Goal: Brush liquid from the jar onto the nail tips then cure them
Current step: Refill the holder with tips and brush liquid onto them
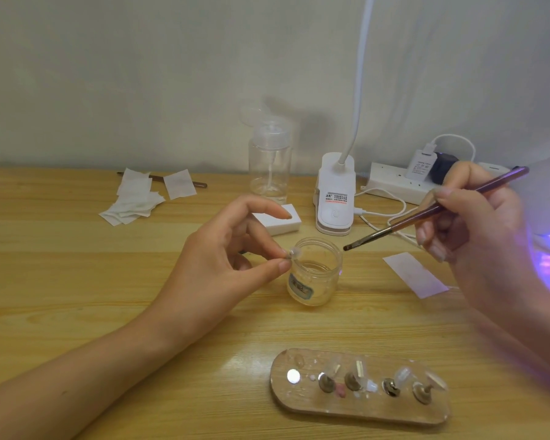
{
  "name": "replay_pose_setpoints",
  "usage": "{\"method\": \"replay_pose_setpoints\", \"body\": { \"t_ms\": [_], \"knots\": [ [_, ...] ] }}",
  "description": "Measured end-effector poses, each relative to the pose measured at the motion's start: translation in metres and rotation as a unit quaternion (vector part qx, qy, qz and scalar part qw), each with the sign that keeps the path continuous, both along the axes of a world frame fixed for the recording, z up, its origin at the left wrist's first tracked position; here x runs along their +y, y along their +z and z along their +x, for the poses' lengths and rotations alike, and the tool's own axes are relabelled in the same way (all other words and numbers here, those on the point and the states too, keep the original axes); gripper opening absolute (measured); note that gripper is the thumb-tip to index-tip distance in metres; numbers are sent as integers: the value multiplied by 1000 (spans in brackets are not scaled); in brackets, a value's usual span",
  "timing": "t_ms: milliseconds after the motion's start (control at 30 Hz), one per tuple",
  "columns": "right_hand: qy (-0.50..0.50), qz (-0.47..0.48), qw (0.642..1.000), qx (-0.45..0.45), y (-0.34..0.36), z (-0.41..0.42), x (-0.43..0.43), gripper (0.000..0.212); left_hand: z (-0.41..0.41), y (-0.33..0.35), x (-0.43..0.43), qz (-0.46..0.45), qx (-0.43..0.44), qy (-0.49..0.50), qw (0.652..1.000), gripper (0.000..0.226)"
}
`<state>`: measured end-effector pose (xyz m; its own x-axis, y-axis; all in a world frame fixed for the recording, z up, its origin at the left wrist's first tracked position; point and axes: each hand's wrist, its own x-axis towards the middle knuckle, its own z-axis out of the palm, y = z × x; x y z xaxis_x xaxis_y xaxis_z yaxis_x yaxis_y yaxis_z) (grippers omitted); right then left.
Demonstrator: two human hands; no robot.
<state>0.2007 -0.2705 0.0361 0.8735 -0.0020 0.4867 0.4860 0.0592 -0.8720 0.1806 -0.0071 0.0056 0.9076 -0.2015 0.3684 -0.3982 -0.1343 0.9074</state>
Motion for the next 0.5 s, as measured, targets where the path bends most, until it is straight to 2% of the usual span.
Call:
{"method": "replay_pose_setpoints", "body": {
  "t_ms": [67,133,267,500],
  "knots": [
    [40,-2,999,-34,3,1,-1,21,0,0,0,1,1,-1,1000,45],
    [96,-43,991,-81,6,0,0,11,0,0,1,2,0,-1,1000,45],
    [144,-134,968,-155,6,-4,0,12,0,0,0,4,-1,-1,1000,45],
    [143,-108,970,-163,6,-1,-4,14,0,1,-1,4,-2,1,1000,44]
  ]
}}
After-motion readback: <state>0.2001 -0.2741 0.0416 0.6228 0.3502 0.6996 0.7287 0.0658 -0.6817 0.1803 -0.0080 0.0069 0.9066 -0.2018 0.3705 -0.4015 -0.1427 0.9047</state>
